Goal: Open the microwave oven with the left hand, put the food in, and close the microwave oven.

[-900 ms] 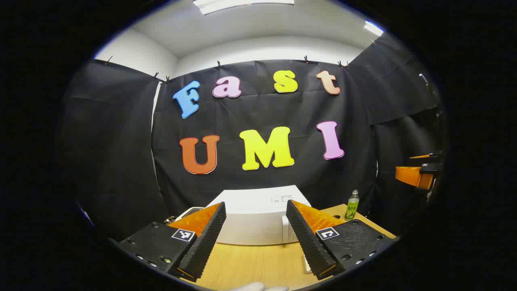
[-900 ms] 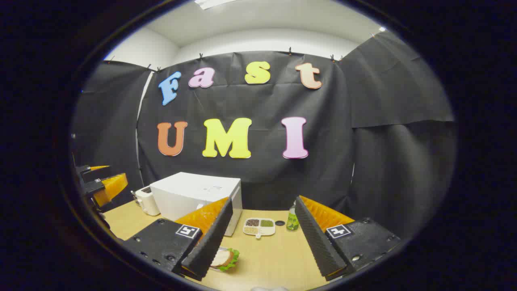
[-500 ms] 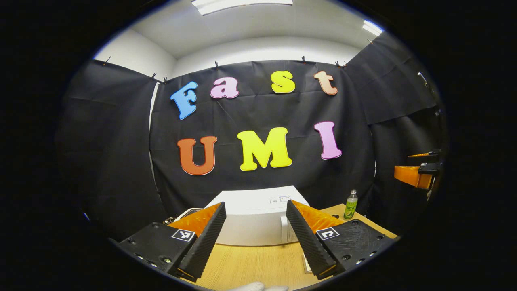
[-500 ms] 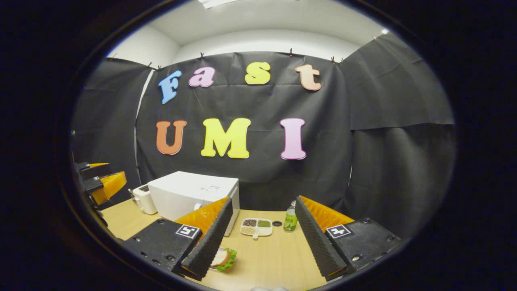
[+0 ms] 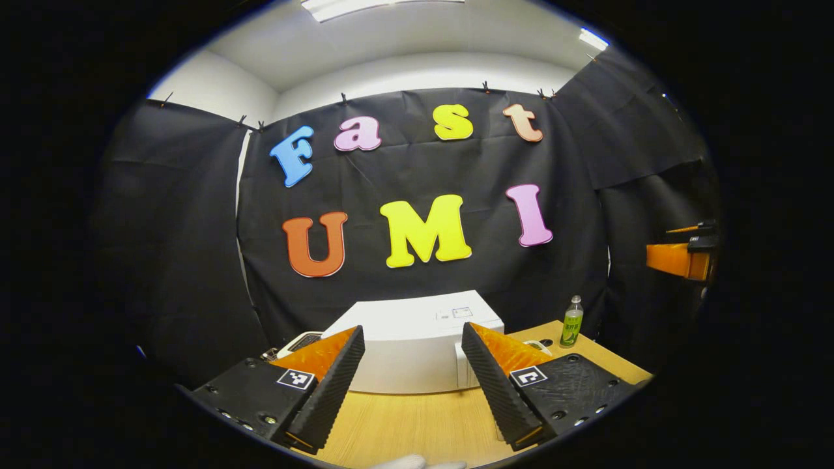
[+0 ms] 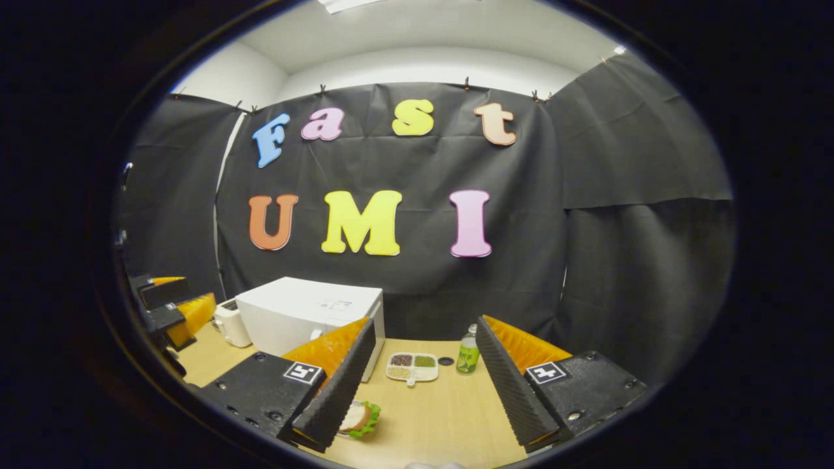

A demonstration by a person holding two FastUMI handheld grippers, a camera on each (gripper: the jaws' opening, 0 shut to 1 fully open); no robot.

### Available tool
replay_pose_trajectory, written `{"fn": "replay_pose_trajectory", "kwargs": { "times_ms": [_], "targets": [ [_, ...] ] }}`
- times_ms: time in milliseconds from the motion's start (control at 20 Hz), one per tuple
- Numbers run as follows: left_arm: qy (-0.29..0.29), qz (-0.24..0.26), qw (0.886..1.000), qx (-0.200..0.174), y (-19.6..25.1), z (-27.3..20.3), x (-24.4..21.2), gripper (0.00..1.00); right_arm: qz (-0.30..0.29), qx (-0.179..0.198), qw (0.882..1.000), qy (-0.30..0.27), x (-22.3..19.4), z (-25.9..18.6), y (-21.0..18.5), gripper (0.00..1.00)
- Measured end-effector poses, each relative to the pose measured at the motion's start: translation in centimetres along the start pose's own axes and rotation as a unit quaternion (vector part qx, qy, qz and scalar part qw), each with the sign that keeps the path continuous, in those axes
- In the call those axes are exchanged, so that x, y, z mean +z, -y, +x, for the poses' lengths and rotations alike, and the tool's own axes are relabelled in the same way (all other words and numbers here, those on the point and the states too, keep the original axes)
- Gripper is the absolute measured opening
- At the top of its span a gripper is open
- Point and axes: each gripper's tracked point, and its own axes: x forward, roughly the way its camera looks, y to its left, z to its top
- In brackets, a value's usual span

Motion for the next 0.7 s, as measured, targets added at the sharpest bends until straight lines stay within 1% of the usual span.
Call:
{"fn": "replay_pose_trajectory", "kwargs": {
  "times_ms": [150,200,350,400,450,550,700],
  "targets": [
    [-0.021,-0.012,1.0,-0.016,1.9,3.3,-3.5,0.93,-0.003,-0.001,1.0,-0.008,-0.1,-0.2,0.5,0.92],
    [-0.035,-0.017,0.999,-0.02,2.6,4.4,-4.9,0.93,0.002,0.003,1.0,-0.006,0.1,-0.3,0.6,0.99],
    [-0.058,-0.027,0.998,-0.011,3.8,8.2,-9.2,0.87,0.011,0.01,0.999,-0.029,-1.2,0.0,0.4,0.99],
    [-0.064,-0.029,0.997,-0.008,4.3,9.6,-10.3,0.81,0.008,0.01,0.999,-0.041,-1.7,0.1,0.5,0.99],
    [-0.074,-0.033,0.997,-0.007,4.8,10.8,-11.7,0.86,0.006,0.009,0.999,-0.049,-1.9,0.2,0.6,0.99],
    [-0.076,-0.045,0.996,-0.02,6.2,13.6,-13.4,0.86,-0.001,0.004,0.998,-0.063,-2.4,0.6,1.0,0.99],
    [-0.09,-0.037,0.995,-0.024,6.9,16.9,-16.0,0.85,-0.006,-0.001,0.996,-0.086,-3.5,1.0,1.2,0.99]
  ]
}}
